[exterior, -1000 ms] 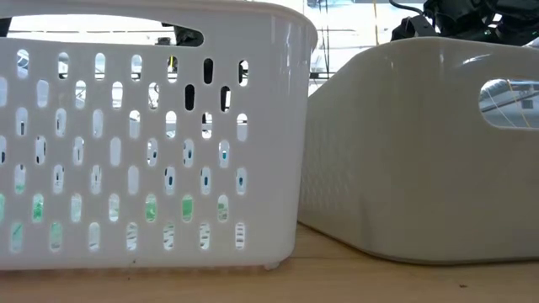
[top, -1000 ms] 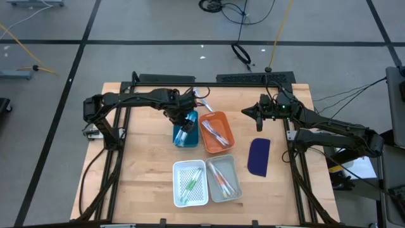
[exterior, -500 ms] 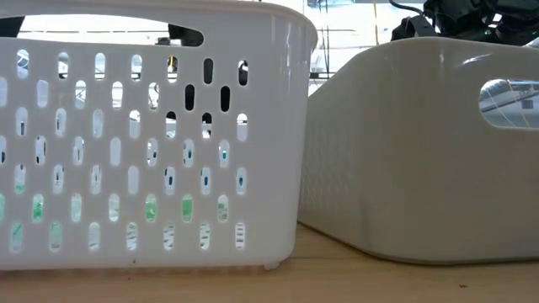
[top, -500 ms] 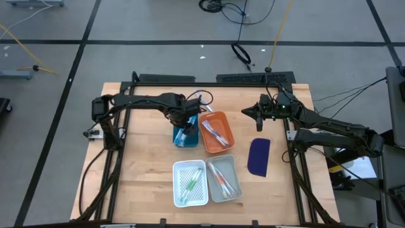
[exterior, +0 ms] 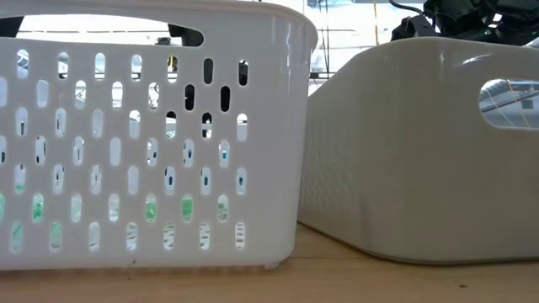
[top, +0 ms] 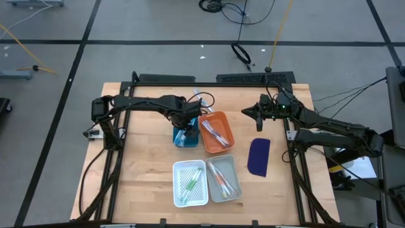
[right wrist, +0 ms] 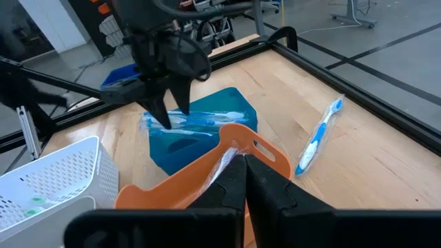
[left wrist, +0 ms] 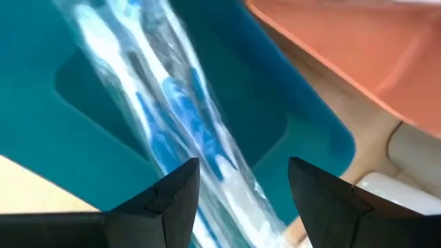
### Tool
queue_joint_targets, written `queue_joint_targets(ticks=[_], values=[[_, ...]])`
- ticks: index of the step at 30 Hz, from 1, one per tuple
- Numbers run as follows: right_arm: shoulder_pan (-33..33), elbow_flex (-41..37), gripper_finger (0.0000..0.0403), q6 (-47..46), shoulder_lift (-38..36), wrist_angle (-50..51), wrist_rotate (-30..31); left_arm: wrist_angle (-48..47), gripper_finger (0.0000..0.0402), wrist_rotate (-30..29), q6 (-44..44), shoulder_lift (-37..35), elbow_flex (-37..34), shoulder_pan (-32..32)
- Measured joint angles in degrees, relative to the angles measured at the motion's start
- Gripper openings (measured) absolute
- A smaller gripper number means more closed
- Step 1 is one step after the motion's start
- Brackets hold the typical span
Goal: Pick & Place Toothbrushes
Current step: Adjust the blue toothbrush on the blue bin
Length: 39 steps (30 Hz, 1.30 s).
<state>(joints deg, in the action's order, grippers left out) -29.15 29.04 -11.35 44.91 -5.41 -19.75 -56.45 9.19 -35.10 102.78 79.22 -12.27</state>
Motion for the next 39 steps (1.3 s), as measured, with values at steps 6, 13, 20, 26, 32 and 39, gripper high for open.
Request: queue_joint_targets(ticks=[6,13,20,26,32,39], values=[[0.00,0.00,0.0000,0.00,0.00,0.00,0.04,0.00,0.0190,0.22,1.35,0.30,0.02,0.01],[0.00,0.00,0.0000,-0.39,0.00,0.02,0.04,0.09,0.0132,0.24,4.17,0.44,0.02,-0.53],[0.00,0.00,0.0000,-0.39,0.00,0.02,0.07,0.20,0.0126,-0.06,5.60,0.42,0.02,-0.33],[0.00,0.00,0.0000,-0.34,-0.01,0.02,0.07,0.22,0.0162,-0.72,6.32,0.42,0.02,-0.33],[-0.01,0.00,0.0000,0.00,-0.01,0.02,0.09,0.31,0.0218,-1.09,6.30,0.42,0.02,0.09],[-0.02,0.00,0.0000,0.03,-0.02,0.02,0.11,1.03,0.0229,-0.62,6.98,0.76,0.06,0.89]])
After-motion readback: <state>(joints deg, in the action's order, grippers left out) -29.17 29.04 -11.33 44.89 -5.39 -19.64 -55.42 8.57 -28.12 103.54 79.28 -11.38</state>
